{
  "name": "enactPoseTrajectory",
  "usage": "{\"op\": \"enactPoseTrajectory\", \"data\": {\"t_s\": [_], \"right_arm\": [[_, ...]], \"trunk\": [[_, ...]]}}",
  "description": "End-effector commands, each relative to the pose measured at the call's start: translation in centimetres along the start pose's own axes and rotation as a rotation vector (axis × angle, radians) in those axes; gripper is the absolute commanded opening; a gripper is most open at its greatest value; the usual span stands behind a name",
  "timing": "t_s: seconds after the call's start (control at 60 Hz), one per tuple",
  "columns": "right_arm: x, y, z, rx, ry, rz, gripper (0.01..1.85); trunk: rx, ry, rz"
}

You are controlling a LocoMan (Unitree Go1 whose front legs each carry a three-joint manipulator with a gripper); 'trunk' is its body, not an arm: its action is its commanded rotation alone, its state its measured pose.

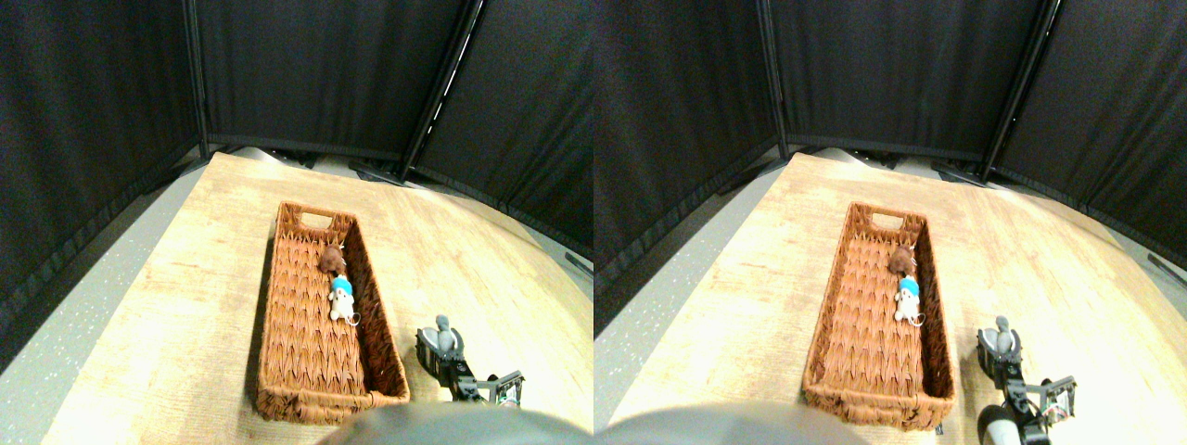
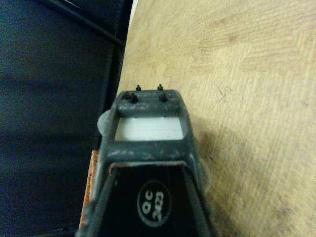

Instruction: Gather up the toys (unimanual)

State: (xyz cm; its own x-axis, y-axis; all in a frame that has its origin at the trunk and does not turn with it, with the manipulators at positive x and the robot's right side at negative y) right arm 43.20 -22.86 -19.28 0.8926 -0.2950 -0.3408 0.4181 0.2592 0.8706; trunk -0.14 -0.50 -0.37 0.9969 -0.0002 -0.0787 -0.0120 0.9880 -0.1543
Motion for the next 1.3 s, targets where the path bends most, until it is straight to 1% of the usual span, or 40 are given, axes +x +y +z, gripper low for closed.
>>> {"op": "enactPoseTrajectory", "data": {"t_s": [0.017,0.033,0.05,0.067,0.133,0.15,0.217,0.267,0.3,0.333,0.367,0.433,0.483,0.583,0.683,0.717,0.8,0.883,0.933,0.967,1.033,1.083,1.117,1.2,1.233,1.3], "right_arm": [[0.2,2.2,0.3,-0.013,-0.013,0.096,0.06],[0.2,2.7,0.3,-0.034,-0.017,0.105,0.06],[0.3,3.1,0.3,-0.055,-0.014,0.113,0.06],[0.3,3.5,0.3,-0.069,-0.005,0.120,0.06],[0.6,4.6,0.2,-0.070,0.008,0.126,0.06],[0.7,4.9,0.2,-0.088,0.021,0.141,0.06],[1.0,6.5,0.0,-0.143,0.036,0.192,0.06],[0.9,7.1,-0.2,-0.146,0.040,0.195,0.06],[1.1,7.7,-0.4,-0.140,0.057,0.213,0.06],[1.3,8.2,-0.6,-0.130,0.065,0.216,0.06],[1.5,8.6,-0.7,-0.169,0.071,0.230,0.06],[1.6,9.0,-1.0,-0.196,0.071,0.226,0.06],[1.8,9.6,-1.4,-0.223,0.097,0.239,0.06],[2.0,10.2,-1.9,-0.203,0.094,0.240,0.06],[2.3,10.8,-2.6,-0.218,0.110,0.268,0.06],[2.5,11.1,-2.9,-0.196,0.128,0.270,0.06],[2.8,11.5,-3.7,-0.235,0.153,0.286,0.07],[2.8,12.1,-4.6,-0.237,0.197,0.282,0.06],[2.9,12.5,-5.3,-0.214,0.218,0.268,0.06],[2.8,12.6,-5.5,-0.216,0.210,0.267,0.06],[2.9,13.0,-6.4,-0.228,0.247,0.295,0.06],[2.9,13.2,-6.8,-0.235,0.262,0.299,0.07],[2.9,13.3,-7.3,-0.236,0.289,0.309,0.07],[2.9,13.5,-8.2,-0.224,0.312,0.306,0.07],[3.0,13.6,-8.6,-0.212,0.341,0.312,0.08],[3.0,13.7,-9.2,-0.210,0.347,0.300,0.08]], "trunk": [[-0.019,-0.007,0.003],[-0.019,-0.007,0.003],[-0.021,-0.013,0.004],[-0.022,-0.014,0.003],[-0.027,-0.016,0.005],[-0.030,-0.018,0.006],[-0.039,-0.024,0.013],[-0.047,-0.028,0.018],[-0.052,-0.031,0.020],[-0.060,-0.033,0.025],[-0.066,-0.034,0.030],[-0.080,-0.038,0.038],[-0.090,-0.041,0.046],[-0.112,-0.046,0.060],[-0.131,-0.051,0.081],[-0.139,-0.053,0.087],[-0.154,-0.058,0.104],[-0.167,-0.064,0.120],[-0.175,-0.068,0.126],[-0.180,-0.071,0.131],[-0.194,-0.078,0.142],[-0.203,-0.082,0.152],[-0.209,-0.084,0.157],[-0.220,-0.088,0.168],[-0.225,-0.090,0.174],[-0.233,-0.092,0.182]]}}
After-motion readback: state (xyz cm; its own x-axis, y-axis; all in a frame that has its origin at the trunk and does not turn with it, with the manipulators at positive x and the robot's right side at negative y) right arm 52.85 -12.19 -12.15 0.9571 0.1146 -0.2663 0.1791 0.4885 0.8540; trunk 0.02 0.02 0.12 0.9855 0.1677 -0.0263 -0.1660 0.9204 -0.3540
